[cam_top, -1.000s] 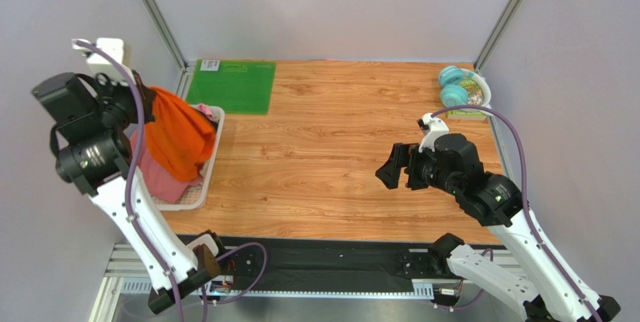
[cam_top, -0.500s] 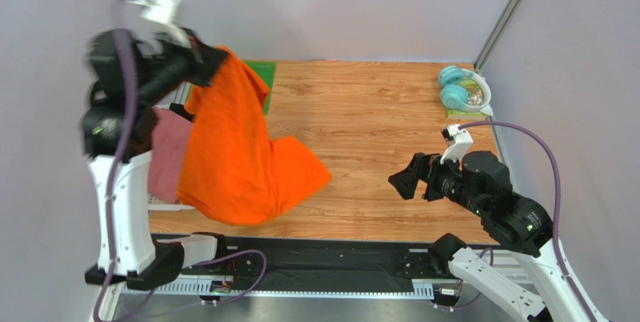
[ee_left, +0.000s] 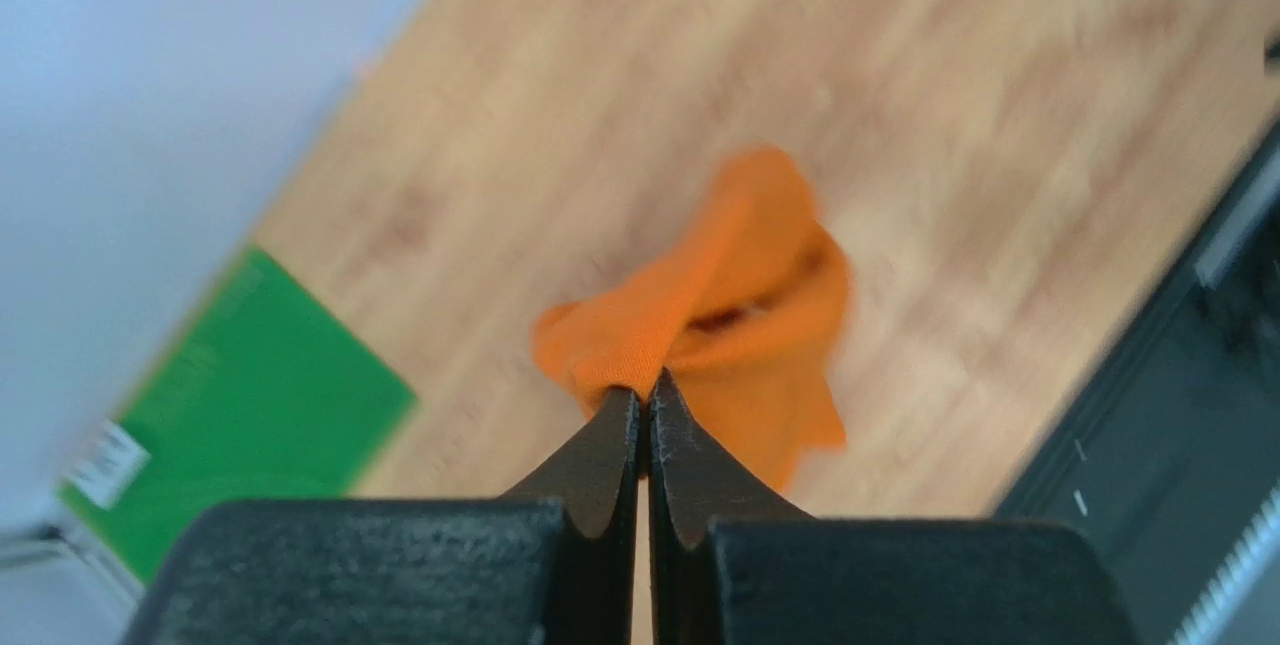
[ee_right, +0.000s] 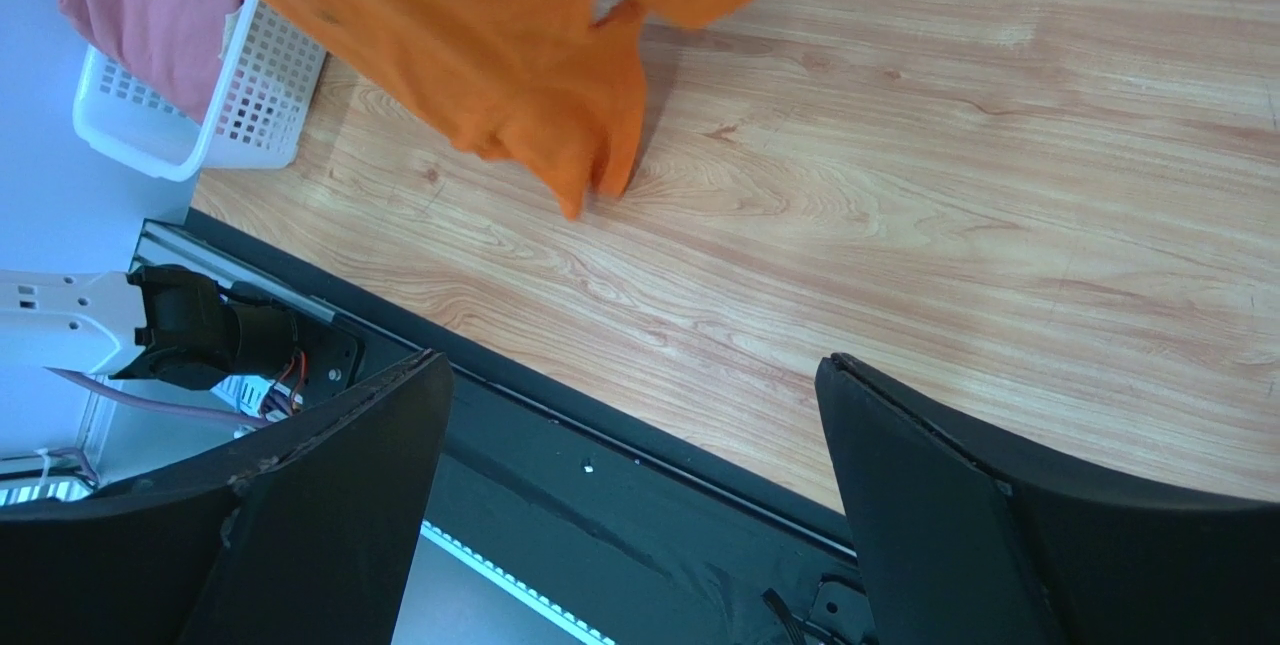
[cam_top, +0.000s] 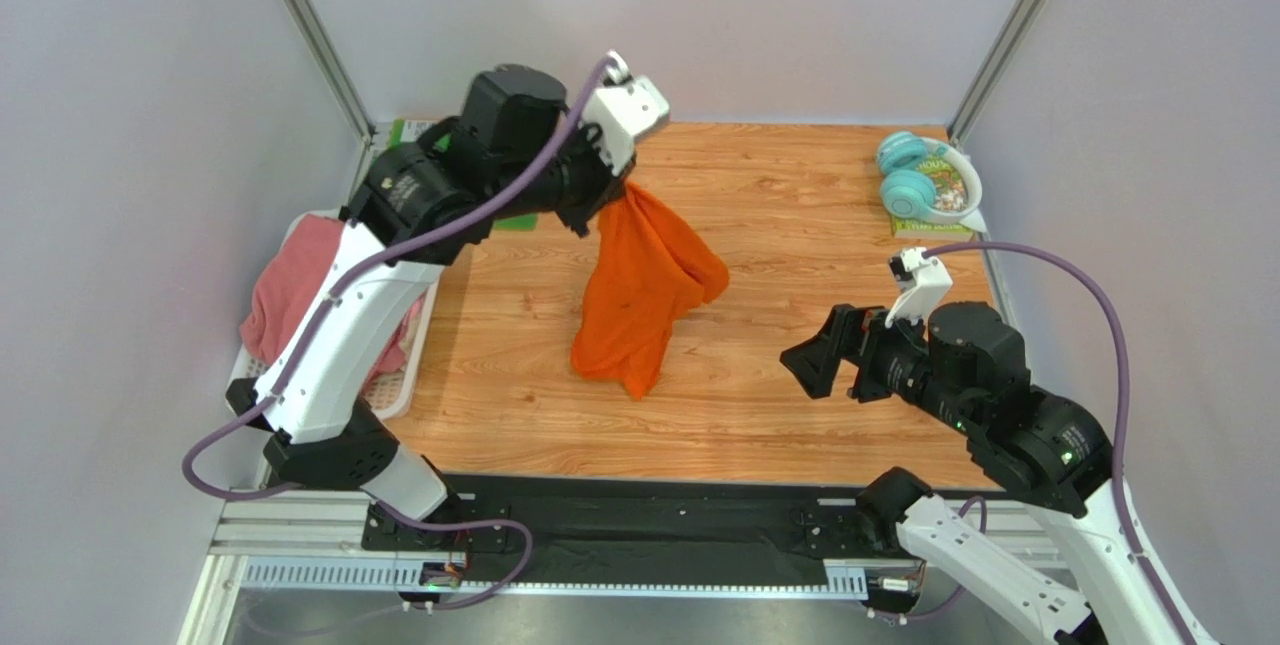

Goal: Fold and stack the t-shirts

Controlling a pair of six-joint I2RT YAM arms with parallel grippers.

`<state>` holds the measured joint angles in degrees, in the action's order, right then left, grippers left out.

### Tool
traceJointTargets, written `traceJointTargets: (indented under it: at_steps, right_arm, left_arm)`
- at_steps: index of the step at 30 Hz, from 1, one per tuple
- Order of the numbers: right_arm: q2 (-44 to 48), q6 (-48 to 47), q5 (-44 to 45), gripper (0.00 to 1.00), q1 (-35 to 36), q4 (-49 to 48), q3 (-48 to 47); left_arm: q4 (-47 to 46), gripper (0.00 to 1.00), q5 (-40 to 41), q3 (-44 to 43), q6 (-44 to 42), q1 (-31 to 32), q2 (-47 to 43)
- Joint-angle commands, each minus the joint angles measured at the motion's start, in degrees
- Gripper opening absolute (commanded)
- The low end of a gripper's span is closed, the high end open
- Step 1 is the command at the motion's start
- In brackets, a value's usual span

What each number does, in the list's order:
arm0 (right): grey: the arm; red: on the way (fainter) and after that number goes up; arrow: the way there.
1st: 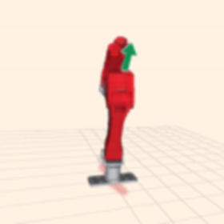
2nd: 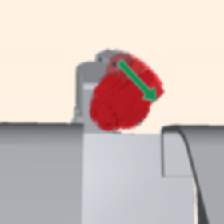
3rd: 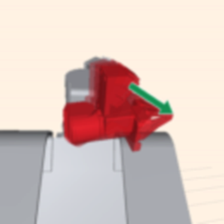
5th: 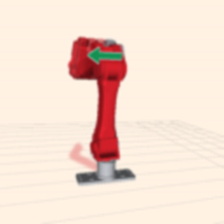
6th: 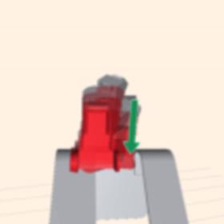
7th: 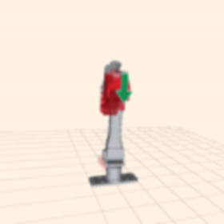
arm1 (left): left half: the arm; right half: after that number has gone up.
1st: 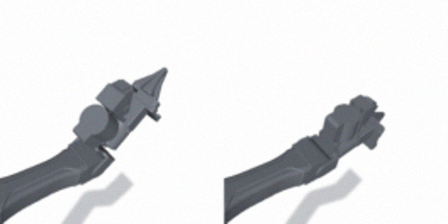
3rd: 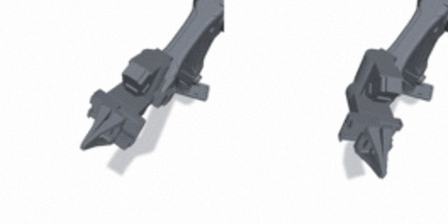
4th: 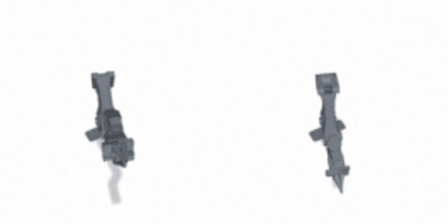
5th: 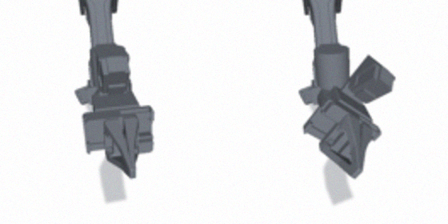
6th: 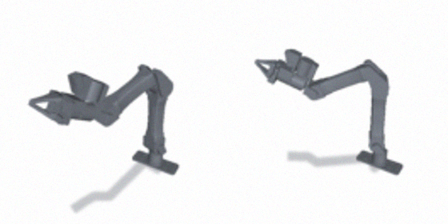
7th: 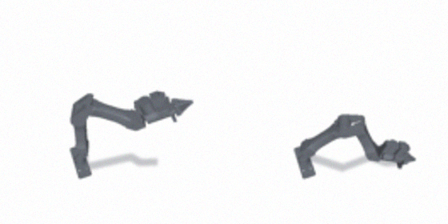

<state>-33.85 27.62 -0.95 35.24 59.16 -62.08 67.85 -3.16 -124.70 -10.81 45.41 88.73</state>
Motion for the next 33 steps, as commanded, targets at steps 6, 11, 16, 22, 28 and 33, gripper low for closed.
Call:
traceJointTargets:
  at_steps: [6,11,16,22,28,33]
  right_arm:
    - [0.71,-0.46,0.60,1.00,0.35,0.79,-3.83]
    - [1.33,-0.81,0.86,1.00,0.35,0.78,-4.01]
    - [1.06,-1.42,0.78,1.00,0.35,0.43,-3.48]
    - [0.98,-1.60,0.34,1.00,0.35,-0.70,-0.59]
    - [-0.34,-0.99,-5.71,1.00,0.35,-4.30,4.85]
    - [-6.13,2.26,-13.99,1.00,1.75,-12.47,13.55]
  left_arm:
    - [-3.96,0.00,5.45,-11.55,-5.27,1.00,2.51]
    - [1.66,0.13,-1.67,8.66,-8.35,1.09,-3.46]
    - [-0.08,0.08,0.51,24.05,-10.02,0.74,-11.63]
    - [-4.30,0.15,-8.53,23.61,-4.84,-19.63,-20.07]
    - [-7.83,0.66,-10.18,39.00,-3.79,-21.33,-29.22]
    - [-3.27,0.77,-20.56,43.22,-0.62,-20.89,-25.10]
